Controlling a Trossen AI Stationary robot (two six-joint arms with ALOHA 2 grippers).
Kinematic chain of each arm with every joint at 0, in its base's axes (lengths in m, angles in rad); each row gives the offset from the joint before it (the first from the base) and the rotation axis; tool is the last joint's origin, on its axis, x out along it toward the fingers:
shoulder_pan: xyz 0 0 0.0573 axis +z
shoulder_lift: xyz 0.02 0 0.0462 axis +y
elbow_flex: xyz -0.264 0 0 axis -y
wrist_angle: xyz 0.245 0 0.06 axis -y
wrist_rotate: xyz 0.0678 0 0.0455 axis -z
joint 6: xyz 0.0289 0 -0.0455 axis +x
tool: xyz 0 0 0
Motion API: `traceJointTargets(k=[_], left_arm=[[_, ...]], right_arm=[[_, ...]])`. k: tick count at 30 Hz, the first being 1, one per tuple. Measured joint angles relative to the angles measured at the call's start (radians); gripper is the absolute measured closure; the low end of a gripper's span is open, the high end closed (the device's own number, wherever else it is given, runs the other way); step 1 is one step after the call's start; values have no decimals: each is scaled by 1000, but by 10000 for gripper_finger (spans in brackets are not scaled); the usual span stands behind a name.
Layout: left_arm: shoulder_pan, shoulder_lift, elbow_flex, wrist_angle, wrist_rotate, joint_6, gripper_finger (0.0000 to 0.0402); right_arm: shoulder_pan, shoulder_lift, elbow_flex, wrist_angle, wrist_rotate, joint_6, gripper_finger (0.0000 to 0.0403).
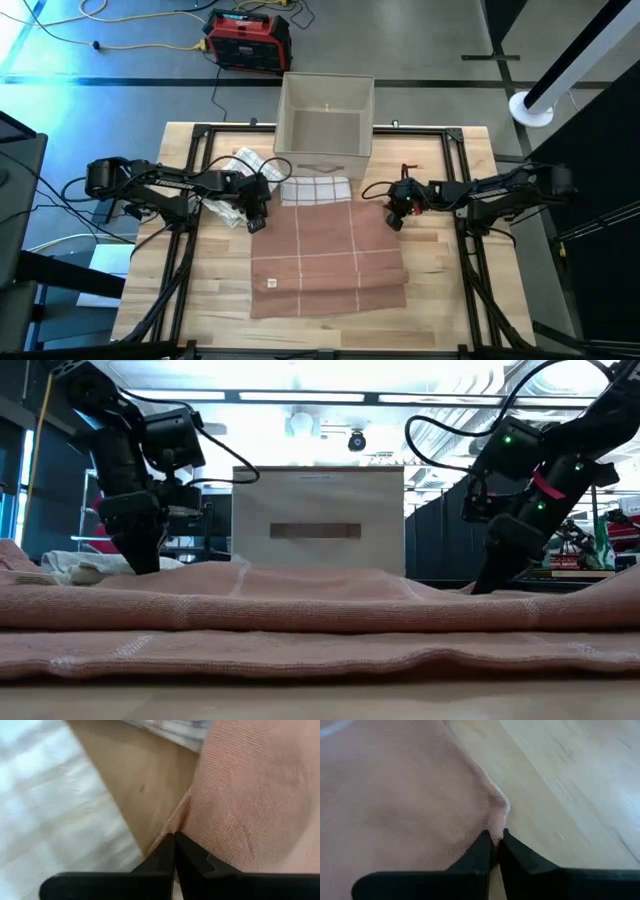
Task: Fold towel
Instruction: Fold the brown towel
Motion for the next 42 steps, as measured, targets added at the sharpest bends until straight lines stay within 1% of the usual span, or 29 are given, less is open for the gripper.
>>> traceJointTargets(k=[4,8,12,16,19,20,22,23,24,26,28,31,33,37,40,42], left_arm=[[-5,-8,102,-129,-45,-5,401],[-24,-9,241,-312,-129,18,401],[-42,-10,371,-471,-234,51,401],[-60,-10,460,-592,-308,74,401],[-78,-11,488,-637,-307,61,401],[-86,-11,488,-633,-278,48,401],[-103,-10,478,-601,-167,35,401],[-115,-8,467,-572,-124,51,401],[-131,-7,454,-550,-103,85,401],[-163,-6,419,-487,-114,155,401],[-172,-6,377,-381,-124,185,393],[-124,0,322,-272,-64,174,365],[-83,1,289,-252,-19,165,340],[-19,1,232,-197,40,222,286],[5,23,180,-103,99,247,251],[9,41,145,-62,104,249,234]], right_arm=[[6,-99,74,-154,22,-14,392],[31,-204,179,-404,80,-80,392],[70,-297,275,-595,134,-128,392],[127,-370,331,-671,153,-122,392],[181,-405,344,-704,164,-95,392],[197,-410,343,-702,165,-82,392],[218,-411,341,-704,168,-67,392],[227,-403,341,-707,169,-62,392],[233,-396,340,-707,170,-61,392],[242,-381,340,-706,172,-60,392],[246,-365,340,-704,172,-59,392],[247,-346,340,-704,172,-59,392],[247,-334,340,-704,172,-47,392],[247,-328,340,-702,172,-44,392],[247,-329,340,-702,172,-44,392],[247,-329,340,-702,172,-44,392]])
